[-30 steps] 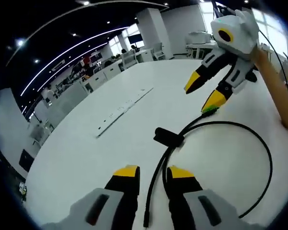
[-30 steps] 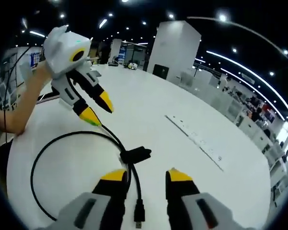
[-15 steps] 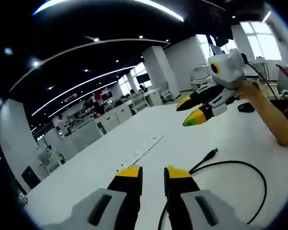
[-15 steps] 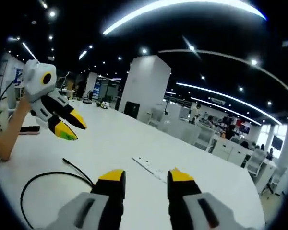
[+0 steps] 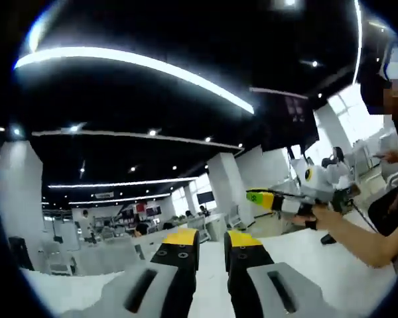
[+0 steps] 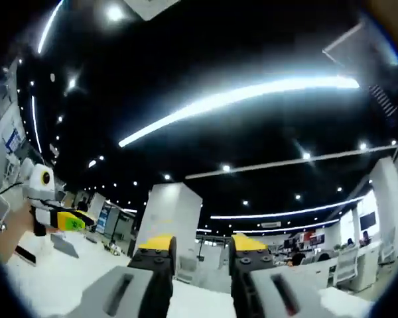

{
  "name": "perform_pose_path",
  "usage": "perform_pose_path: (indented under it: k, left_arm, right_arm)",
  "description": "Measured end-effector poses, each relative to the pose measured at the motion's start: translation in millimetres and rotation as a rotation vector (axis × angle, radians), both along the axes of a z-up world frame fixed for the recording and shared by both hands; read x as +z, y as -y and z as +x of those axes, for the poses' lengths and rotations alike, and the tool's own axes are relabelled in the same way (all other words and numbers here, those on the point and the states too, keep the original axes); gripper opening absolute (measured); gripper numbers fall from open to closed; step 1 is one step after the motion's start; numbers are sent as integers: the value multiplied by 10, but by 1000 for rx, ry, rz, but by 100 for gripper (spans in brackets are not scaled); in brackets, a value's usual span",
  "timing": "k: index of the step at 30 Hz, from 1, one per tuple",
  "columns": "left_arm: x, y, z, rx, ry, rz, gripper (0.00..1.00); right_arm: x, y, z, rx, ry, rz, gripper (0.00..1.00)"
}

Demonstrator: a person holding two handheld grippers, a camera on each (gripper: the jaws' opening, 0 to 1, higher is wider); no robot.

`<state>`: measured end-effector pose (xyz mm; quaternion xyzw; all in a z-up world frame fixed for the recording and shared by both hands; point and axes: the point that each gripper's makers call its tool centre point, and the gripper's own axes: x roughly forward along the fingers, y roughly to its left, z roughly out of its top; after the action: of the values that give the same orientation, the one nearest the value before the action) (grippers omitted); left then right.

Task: Find the charging cable on the desk, coil it up and secure with Velcro.

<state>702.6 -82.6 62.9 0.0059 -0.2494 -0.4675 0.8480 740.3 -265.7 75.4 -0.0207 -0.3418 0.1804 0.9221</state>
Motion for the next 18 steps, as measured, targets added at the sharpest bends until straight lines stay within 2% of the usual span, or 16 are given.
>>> perform_pose_path:
  k: [2,3,4,6,8,10,11,12,15,18]
  left_arm:
    - [144,-2,-272,-107,18,-65,16]
    - [200,-29,-359,-116,25,-90,16]
    - [243,-56,-428,-108,53,-95,16]
    - [303,-104,-529,-85,99,-103,16]
    - [364,-168,-531,-48,109,-129,17]
    - [411,-221,-520,-25,117,-156,17]
    - [458,-264,-503,-10,120,-189,17]
    - [465,-274,-503,-9,125,-194,17]
    - [486,-305,-505,-4,137,-206,17]
    - [395,-259,-421,48,127,-137,20]
  right_arm:
    - [203,129,-196,-36,104,65,35]
    - [364,233,-395,-57,198,123,34]
    - [453,274,-538,-45,248,163,34]
    - [579,344,-767,-12,309,225,39]
    - [634,380,-892,-18,322,234,44]
    - [691,403,-1003,-48,355,229,52]
    - [709,408,-1035,-62,367,229,59]
    - [723,382,-1059,-73,373,215,72]
    - [765,302,-1132,-107,393,176,91]
    - [714,245,-1055,-140,331,140,95]
